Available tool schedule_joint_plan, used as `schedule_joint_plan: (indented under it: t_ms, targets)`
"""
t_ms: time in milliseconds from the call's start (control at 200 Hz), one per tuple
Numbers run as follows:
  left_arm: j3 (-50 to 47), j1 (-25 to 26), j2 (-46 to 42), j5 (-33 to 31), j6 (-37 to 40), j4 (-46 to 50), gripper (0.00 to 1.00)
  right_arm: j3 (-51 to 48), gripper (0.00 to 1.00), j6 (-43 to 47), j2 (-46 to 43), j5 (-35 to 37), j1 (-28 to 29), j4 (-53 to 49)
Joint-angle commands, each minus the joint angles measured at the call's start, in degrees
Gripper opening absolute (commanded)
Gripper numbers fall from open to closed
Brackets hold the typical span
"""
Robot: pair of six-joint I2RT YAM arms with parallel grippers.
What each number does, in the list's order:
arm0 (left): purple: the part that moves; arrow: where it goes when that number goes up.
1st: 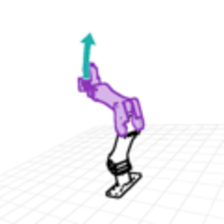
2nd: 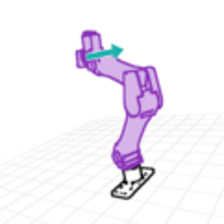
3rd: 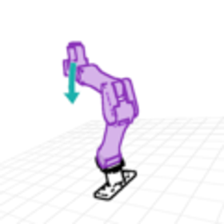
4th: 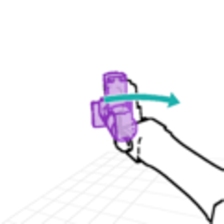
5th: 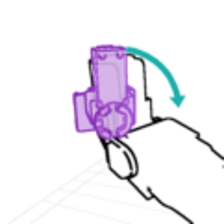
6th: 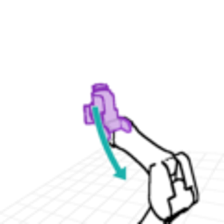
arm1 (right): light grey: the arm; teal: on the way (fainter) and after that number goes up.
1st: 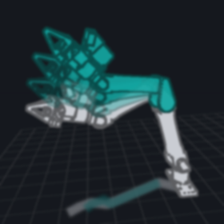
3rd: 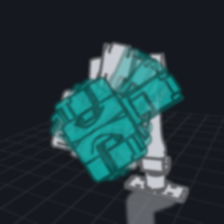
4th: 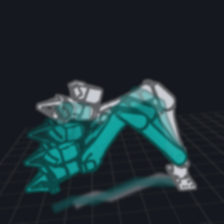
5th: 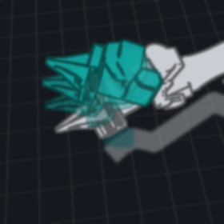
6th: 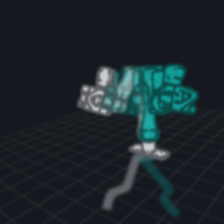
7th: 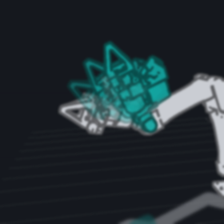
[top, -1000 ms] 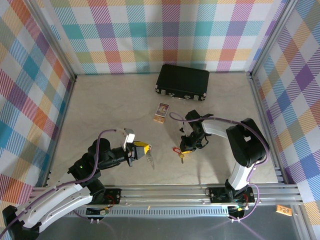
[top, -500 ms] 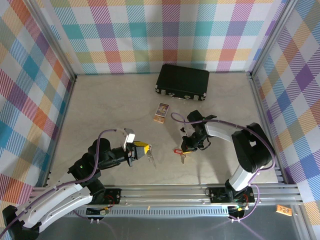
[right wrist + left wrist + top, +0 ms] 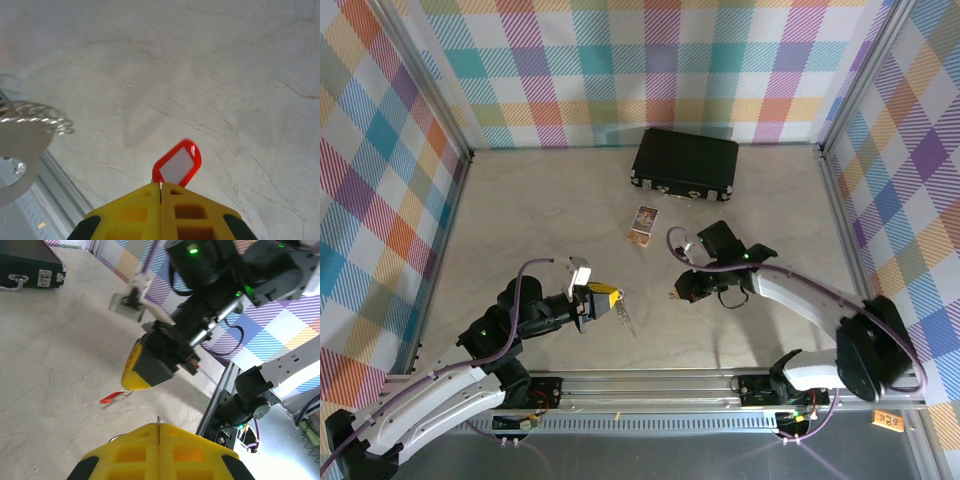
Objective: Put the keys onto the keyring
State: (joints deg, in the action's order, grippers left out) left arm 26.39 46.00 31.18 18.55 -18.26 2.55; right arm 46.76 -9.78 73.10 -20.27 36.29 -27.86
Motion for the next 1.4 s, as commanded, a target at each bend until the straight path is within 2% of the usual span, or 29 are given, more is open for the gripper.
schedule_joint_plan:
  t_ms: [0,295,425,535,740,1165,1395]
  targets:
    - [1.3,0.4,-0.2,1.3,-0.2,-4.3,0.00,-3.0,0.00,0.2,-7.1,-1.9,1.0,8.2]
    - [3.5,0.3,3.2,7.4,0.8,-10.1,0.00,-2.1,0.00,0.1,-21.2,-13.8,4.7,21.4]
    - [4.8,0.4,3.4,9.9,1.9,-11.9,0.00,-4.3,0.00,-4.0,-25.4,-18.0,5.9,33.5]
    - [8.0,0.3,3.3,12.7,4.4,-9.4,0.00,-5.0,0.00,-7.7,-26.9,-19.8,6.4,41.3]
    - [10.8,0.4,4.0,16.7,5.3,-8.9,0.00,-4.3,0.00,-5.4,-27.8,-16.5,7.6,38.0]
    - [11.1,0.4,6.7,18.6,3.1,-18.1,0.00,-4.0,0.00,-1.0,-28.5,-11.8,13.3,36.8]
    - [11.4,0.5,6.9,19.2,1.9,-20.3,0.00,-4.8,0.00,-1.1,-29.0,-10.0,14.5,38.4]
